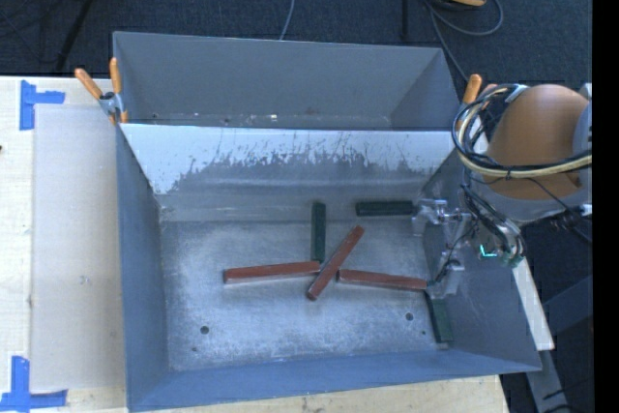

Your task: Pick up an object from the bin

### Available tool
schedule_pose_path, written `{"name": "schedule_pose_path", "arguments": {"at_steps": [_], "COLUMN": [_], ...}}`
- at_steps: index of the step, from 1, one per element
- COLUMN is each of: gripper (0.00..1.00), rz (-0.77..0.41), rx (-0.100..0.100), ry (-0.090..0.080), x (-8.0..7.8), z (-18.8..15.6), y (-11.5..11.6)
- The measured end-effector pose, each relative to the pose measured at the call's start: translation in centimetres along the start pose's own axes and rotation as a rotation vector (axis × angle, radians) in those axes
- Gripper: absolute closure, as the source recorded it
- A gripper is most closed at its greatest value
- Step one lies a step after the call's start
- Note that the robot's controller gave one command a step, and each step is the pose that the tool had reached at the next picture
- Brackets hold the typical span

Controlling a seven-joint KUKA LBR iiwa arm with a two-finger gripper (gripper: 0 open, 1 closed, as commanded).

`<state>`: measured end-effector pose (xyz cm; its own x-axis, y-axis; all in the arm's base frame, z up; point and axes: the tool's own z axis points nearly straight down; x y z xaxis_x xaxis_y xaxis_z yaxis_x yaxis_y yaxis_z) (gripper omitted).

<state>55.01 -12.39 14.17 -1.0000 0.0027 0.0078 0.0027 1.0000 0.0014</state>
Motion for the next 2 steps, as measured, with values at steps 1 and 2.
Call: {"name": "schedule_pose_path", "arguments": {"at_steps": [1,2], "gripper": [0.0,1.0], "rz": [0.183,0.178], "rx": [-0.001,0.001], "ry": [-0.003,-0.007], "x": [2.65,2.48], "z": [7.45,7.26], "y": [0.29,0.31]}}
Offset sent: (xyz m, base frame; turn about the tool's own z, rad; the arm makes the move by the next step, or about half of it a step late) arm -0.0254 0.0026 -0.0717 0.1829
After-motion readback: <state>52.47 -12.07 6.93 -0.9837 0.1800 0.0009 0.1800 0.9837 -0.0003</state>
